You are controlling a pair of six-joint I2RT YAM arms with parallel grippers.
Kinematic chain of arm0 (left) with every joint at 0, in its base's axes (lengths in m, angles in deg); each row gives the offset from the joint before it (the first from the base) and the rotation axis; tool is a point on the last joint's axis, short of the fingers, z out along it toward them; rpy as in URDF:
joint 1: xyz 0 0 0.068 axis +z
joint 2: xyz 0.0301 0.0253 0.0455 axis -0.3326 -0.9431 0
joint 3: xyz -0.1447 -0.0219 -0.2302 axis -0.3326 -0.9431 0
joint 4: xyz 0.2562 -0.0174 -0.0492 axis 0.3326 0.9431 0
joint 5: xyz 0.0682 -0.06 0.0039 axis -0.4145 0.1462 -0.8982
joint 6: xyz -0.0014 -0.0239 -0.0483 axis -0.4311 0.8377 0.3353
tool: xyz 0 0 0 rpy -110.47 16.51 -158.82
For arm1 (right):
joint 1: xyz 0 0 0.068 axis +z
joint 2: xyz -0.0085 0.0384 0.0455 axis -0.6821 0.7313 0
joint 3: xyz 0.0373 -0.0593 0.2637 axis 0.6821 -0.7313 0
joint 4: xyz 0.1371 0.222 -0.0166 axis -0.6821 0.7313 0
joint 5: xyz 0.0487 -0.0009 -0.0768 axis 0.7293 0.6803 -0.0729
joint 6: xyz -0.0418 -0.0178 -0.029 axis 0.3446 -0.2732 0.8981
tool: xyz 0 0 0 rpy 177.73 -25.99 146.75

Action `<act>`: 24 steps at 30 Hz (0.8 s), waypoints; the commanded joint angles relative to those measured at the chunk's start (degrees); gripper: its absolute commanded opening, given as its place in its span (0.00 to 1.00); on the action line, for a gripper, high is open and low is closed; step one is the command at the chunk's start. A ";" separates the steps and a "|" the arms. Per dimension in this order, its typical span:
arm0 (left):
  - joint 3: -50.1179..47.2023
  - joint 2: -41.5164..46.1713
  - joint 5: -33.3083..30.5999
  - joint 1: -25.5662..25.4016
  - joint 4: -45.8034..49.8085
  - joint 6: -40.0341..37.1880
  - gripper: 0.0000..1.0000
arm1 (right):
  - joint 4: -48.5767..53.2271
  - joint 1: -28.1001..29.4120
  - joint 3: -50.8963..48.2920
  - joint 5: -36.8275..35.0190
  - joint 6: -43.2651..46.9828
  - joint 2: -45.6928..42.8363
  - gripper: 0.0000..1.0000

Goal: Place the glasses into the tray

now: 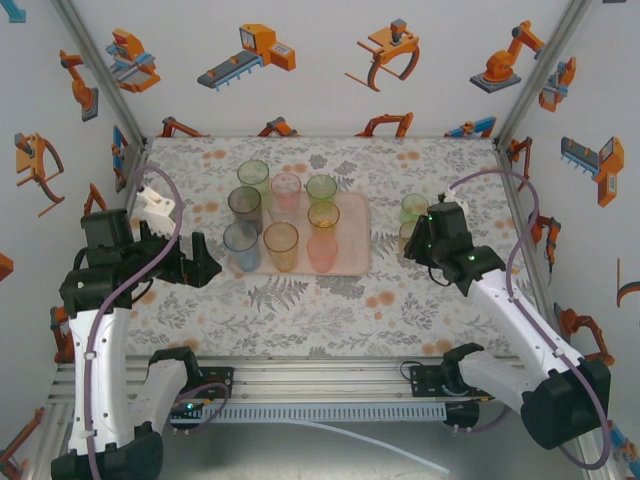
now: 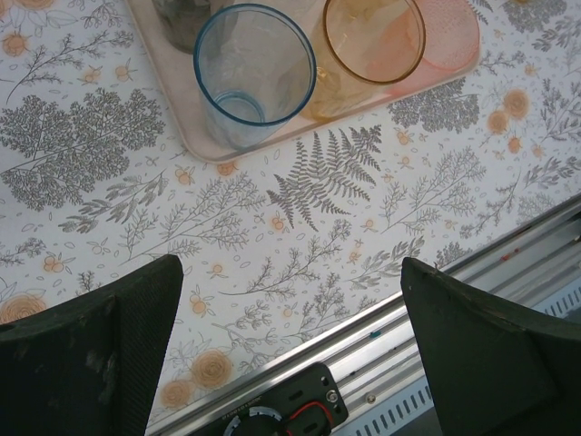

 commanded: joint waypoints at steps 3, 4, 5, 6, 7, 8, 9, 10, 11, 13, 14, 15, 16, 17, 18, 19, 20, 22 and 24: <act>-1.03 0.13 0.95 0.48 0.14 -0.70 1.00 | -2.76 -0.33 -1.60 0.56 -0.91 0.15 0.43; -1.10 0.00 1.01 0.56 0.16 -0.73 1.00 | -2.85 -0.37 -1.69 0.41 -0.94 0.15 0.43; -1.12 -0.04 1.07 0.50 0.11 -0.73 1.00 | -2.85 -0.36 -1.79 0.45 -0.99 -0.01 0.43; -1.01 -0.19 1.08 0.60 0.13 -0.77 0.99 | -2.99 -0.36 -1.96 0.45 -1.02 -0.16 0.43; -0.96 -0.26 1.07 0.58 0.10 -0.78 0.98 | -3.11 -0.38 -2.04 0.51 -0.98 -0.36 0.43; -0.90 -0.38 1.08 0.67 0.12 -0.66 0.98 | -3.42 -0.37 -2.21 0.44 -1.09 -0.59 0.43; -0.86 -0.47 1.08 0.79 0.09 -0.66 0.98 | -3.64 -0.36 -2.36 0.43 -1.08 -0.84 0.43; -0.87 -0.45 1.08 0.80 0.08 -0.67 0.98 | -3.73 -0.34 -2.43 0.33 -1.10 -0.94 0.43; -1.00 -0.46 1.08 0.95 -0.02 -0.67 0.98 | -3.78 -0.33 -2.41 0.35 -1.11 -0.95 0.43; -1.02 -0.40 1.08 1.12 -0.02 -0.58 0.98 | -3.82 -0.34 -2.49 0.32 -1.07 -0.96 0.43; -0.99 -0.39 1.08 1.26 0.04 -0.55 0.98 | -3.90 -0.37 -2.58 0.24 -0.99 -0.94 0.43; -0.97 -0.41 1.08 1.29 -0.03 -0.62 0.98 | -3.93 -0.32 -2.62 0.03 -0.98 -1.01 0.43; -1.00 -0.21 1.01 1.41 0.03 -0.58 0.98 | -3.97 -0.32 -2.58 -0.16 -0.93 -0.97 0.43; -0.95 -0.22 1.08 1.46 -0.04 -0.56 0.98 | -4.00 -0.34 -2.50 -0.37 -0.80 -0.96 0.43; -1.12 -0.16 1.06 1.55 0.01 -0.58 0.98 | -3.95 -0.39 -2.36 -0.60 -0.70 -1.01 0.43; -1.16 -0.13 1.12 1.64 0.03 -0.52 0.98 | -4.00 -0.36 -2.25 -0.72 -0.56 -0.92 0.43; -1.22 -0.16 1.23 1.64 -0.05 -0.60 0.98 | -4.00 -0.44 -2.10 -0.90 -0.44 -0.80 0.43; -1.45 -0.17 1.43 1.77 -0.02 -0.59 0.98 | -3.91 -0.43 -1.75 -1.08 -0.12 -0.42 0.43; -1.39 -0.45 1.43 1.73 -0.08 -0.56 0.99 | -3.91 -0.46 -1.53 -1.00 -0.06 0.12 0.43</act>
